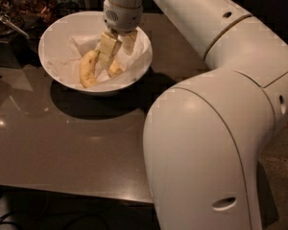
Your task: Pick banana from white bowl
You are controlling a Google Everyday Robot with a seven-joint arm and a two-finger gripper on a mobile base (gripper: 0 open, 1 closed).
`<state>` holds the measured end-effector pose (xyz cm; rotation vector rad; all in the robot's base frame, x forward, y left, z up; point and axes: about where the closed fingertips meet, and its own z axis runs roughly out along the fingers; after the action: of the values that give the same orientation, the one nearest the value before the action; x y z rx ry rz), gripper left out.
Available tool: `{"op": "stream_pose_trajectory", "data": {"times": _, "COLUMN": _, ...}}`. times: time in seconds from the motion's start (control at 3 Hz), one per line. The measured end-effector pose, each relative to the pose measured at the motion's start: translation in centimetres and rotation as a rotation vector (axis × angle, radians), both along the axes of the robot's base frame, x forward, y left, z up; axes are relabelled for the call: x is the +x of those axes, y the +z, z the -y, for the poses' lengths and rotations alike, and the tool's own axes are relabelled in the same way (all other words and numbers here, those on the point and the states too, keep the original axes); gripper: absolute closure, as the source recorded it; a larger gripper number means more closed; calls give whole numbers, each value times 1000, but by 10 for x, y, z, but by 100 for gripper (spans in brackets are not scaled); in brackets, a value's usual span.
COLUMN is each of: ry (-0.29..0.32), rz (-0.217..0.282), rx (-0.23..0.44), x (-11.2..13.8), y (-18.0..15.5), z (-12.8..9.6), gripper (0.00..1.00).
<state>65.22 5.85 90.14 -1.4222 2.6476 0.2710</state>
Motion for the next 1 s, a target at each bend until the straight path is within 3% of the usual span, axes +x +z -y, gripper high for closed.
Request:
{"op": "stream_pose_trajectory", "data": {"times": 0.33, "ry": 37, "rz": 8, "rx": -26, "x": 3, "y": -5, "z": -19, "gripper": 39}}
{"op": "stream_pose_trajectory", "data": {"times": 1.0, "ry": 75, "rz": -43, "rx": -24, "x": 5, "y": -29, "z": -33, "gripper": 51}}
